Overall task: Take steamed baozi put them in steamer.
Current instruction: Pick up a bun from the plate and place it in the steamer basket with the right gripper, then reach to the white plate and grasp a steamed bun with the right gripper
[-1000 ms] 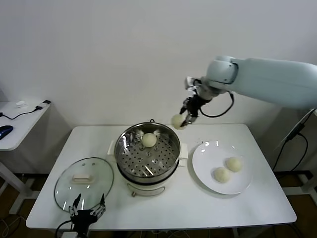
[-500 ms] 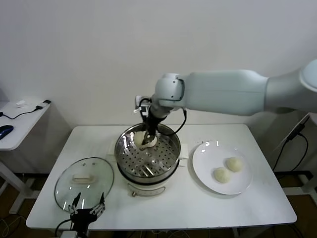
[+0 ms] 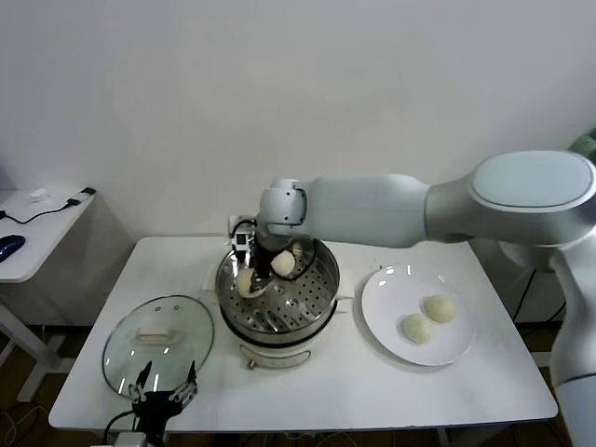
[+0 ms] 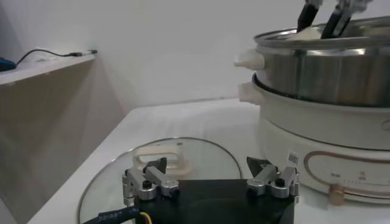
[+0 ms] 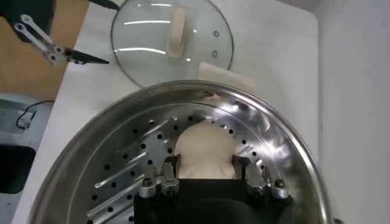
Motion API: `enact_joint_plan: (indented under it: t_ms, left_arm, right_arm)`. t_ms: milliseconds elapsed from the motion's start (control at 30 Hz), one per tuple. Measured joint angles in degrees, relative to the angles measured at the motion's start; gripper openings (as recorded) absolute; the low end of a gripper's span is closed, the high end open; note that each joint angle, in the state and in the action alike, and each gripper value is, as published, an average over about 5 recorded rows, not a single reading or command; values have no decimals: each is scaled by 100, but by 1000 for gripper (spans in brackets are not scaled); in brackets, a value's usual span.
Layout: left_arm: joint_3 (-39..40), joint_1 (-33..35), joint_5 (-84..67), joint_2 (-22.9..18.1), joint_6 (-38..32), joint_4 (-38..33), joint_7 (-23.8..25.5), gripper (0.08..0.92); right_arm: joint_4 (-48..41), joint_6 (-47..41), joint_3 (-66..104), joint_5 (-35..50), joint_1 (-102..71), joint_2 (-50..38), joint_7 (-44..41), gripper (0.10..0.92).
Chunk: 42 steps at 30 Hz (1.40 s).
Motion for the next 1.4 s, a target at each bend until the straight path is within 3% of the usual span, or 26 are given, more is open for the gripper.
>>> enact_joint_plan:
  t_ms: [133,300,400,633,967,1400]
  left_arm:
    - [4,3,0,0,0,-3,0,823]
    - [7,15,0,-1,6,-33,0,823]
    - [6,38,0,-2,7,-62,-1,823]
    - [3,66,1,-8,6,-112,-8,823]
    - [-27,13,-4,-40,25,-123,-9,823]
    - [-81,51,-4,-70,70,-145,8,823]
  right_arm:
    - [-81,3,37,-50,-87,50,33,641]
    - [-73,95,83,-87,-63,21,-46,775]
    - [-20,234,56,-99,82,-72,-206,815]
    - [307,767,-133,-231,730,-698,-818,823]
    - [1282,1362,-939,-935,1629,-2516,-1537,823]
    - [1494,1502,-1117,-2271,940,-4104,-1698,823]
